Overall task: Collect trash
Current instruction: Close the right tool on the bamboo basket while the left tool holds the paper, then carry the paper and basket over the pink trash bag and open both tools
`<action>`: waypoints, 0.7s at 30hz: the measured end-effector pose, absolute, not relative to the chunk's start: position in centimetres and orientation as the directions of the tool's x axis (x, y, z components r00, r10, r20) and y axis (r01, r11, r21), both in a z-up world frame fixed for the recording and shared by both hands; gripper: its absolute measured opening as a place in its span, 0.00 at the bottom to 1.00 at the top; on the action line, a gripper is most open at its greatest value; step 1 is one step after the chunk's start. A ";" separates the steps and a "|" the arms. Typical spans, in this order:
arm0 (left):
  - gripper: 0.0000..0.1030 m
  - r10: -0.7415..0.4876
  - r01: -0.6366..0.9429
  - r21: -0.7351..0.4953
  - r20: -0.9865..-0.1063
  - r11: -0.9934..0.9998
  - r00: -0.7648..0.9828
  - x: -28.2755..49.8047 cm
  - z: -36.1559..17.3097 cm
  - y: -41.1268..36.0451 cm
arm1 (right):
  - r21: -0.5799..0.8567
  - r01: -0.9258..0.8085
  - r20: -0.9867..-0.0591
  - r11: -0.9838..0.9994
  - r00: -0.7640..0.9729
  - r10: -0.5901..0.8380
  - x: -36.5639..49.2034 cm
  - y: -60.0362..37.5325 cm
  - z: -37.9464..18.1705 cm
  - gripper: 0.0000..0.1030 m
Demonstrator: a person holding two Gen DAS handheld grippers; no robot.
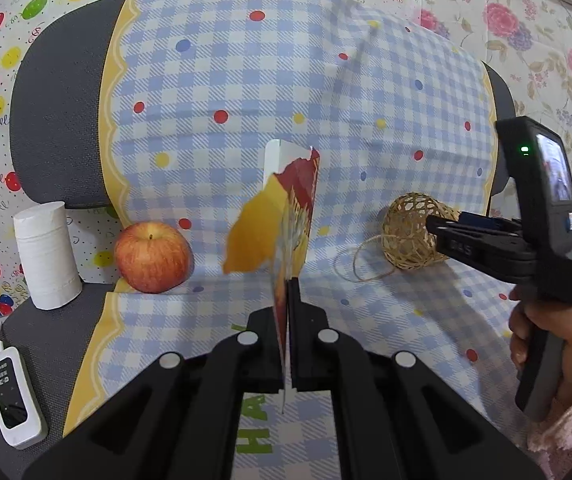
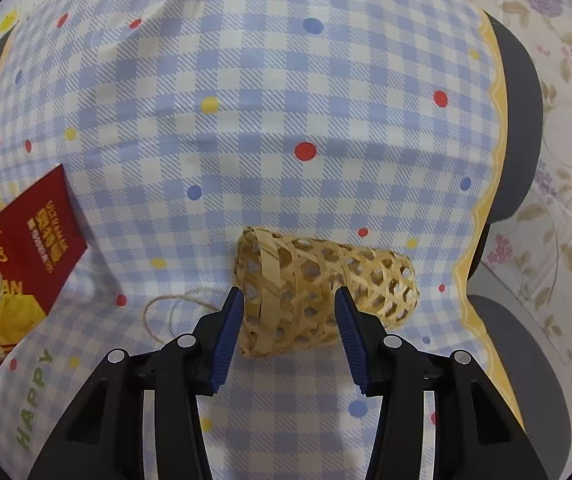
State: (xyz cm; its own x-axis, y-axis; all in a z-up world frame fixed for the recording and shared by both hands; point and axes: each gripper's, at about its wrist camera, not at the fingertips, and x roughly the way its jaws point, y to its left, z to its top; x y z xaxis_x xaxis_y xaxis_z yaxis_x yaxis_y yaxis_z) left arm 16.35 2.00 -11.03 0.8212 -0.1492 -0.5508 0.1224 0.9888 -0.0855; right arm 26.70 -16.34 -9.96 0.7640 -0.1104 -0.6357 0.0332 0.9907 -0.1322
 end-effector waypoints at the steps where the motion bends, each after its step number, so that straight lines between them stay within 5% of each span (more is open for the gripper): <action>1: 0.00 -0.152 0.122 -0.091 -0.552 0.988 0.820 16.3 -11.0 2.0 | -0.156 0.043 -0.636 0.987 0.760 -0.134 26.9 -16.2 -10.2 0.47; 5: 0.00 -0.161 0.127 -0.099 -0.553 0.987 0.818 15.5 -10.9 1.8 | -0.142 0.068 -0.622 0.988 0.770 -0.142 25.6 -17.5 -10.5 0.21; 9: 0.00 -0.196 0.154 -0.122 -0.557 0.980 0.807 13.8 -10.7 1.4 | -0.102 0.108 -0.595 0.989 0.790 -0.147 22.3 -20.1 -9.7 0.10; 21: 0.00 -0.328 0.286 -0.162 -0.518 0.945 0.790 7.4 -8.8 -1.3 | 0.037 0.011 -0.596 0.999 0.803 0.014 9.4 -22.9 -5.3 0.06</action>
